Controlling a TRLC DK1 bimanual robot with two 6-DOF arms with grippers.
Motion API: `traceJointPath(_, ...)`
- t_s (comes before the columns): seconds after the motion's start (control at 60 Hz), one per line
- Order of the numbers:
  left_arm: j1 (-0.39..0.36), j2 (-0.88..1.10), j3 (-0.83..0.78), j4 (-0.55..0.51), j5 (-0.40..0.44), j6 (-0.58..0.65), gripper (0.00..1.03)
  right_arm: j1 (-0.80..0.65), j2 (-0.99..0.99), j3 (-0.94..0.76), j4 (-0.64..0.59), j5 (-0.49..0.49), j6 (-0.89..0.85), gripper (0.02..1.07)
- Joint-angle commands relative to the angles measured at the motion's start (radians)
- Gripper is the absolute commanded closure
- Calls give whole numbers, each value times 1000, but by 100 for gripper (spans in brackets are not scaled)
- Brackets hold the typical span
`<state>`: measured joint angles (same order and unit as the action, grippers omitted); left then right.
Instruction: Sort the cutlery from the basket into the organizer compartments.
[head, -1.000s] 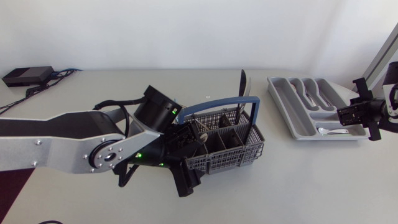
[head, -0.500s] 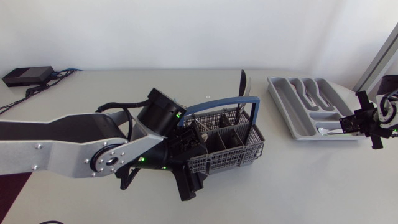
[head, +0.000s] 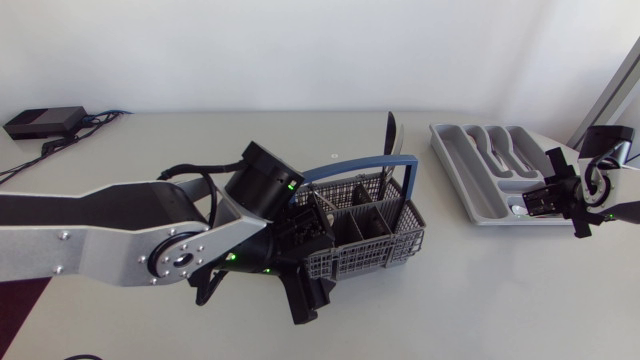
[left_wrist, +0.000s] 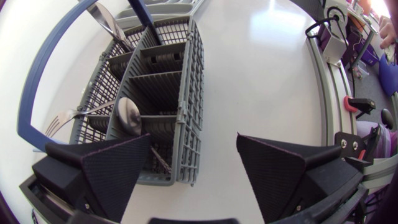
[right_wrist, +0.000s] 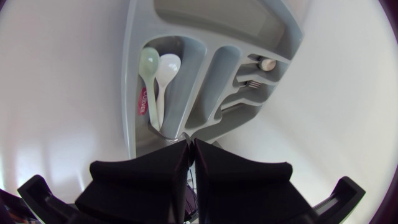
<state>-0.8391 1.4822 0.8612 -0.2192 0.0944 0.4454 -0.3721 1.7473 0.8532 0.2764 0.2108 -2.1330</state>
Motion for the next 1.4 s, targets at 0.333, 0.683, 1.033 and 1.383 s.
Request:
traceJointPath(0.333,-2,-10,12,-12,-10,-13,9,36,0,-80,75,-37,65,42)
traceJointPath(0.683,15,-89,-2,-39,-10,-16,9,32,-239,-26,67,-215,369,38)
traceJointPath(1.033,69,-184,-51,-86,-9,-45,9,79,-313,-37,33,-258,890,39)
traceJointPath(1.383,94,-209,-87,-115,-9,-60,9,188,-486,-29,-424,-464,1361,39)
